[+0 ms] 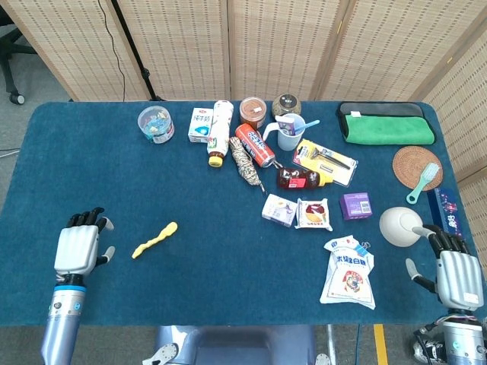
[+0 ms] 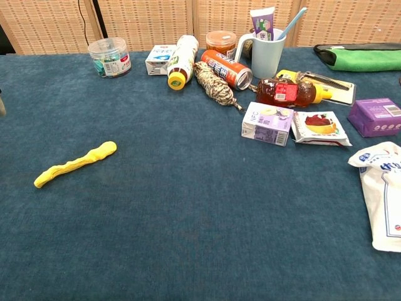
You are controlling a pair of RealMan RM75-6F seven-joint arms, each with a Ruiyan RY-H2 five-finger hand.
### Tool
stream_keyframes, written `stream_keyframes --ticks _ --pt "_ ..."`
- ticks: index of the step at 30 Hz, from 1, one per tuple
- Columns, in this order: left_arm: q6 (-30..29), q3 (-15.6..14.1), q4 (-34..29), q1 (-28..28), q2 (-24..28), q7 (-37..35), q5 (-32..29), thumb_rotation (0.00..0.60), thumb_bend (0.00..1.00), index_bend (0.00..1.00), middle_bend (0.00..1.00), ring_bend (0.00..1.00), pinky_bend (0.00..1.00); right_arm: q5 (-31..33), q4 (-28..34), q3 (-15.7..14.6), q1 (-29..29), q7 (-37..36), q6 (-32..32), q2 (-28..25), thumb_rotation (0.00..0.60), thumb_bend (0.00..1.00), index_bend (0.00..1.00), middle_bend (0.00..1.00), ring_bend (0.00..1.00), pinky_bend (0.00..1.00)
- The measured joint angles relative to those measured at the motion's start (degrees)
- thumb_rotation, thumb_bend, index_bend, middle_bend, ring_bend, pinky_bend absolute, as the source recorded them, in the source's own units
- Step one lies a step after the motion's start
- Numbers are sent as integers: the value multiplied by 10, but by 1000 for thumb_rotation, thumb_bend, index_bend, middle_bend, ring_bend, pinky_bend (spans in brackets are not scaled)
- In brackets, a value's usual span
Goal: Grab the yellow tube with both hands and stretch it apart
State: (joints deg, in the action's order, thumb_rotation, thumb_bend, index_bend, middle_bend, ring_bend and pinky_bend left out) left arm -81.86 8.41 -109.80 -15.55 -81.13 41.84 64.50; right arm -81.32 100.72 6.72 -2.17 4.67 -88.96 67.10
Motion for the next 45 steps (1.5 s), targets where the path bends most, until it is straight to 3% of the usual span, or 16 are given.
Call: stream_keyframes --ticks 15,28,32,39,45 --pt "31 -19 64 -36 -67 31 -19 600 204 445 207 211 191 7 1 -2 6 -8 4 -2 600 335 275 229 256 199" --pt "30 -31 78 -48 -100 50 -31 600 204 444 204 203 191 9 0 -3 12 -14 1 -4 600 334 275 229 256 199" --pt "20 -35 88 -47 -113 57 -33 600 204 413 201 199 191 8 -1 -4 13 -18 1 -6 600 334 275 229 256 199" --pt "9 -42 105 -45 -132 71 -36 600 204 274 148 145 191 6 -1 -5 15 -25 2 -8 600 335 275 229 256 202" --pt "1 -42 117 -43 -143 73 -35 600 204 250 139 132 191 5 0 -6 18 -27 1 -10 600 334 275 229 256 203"
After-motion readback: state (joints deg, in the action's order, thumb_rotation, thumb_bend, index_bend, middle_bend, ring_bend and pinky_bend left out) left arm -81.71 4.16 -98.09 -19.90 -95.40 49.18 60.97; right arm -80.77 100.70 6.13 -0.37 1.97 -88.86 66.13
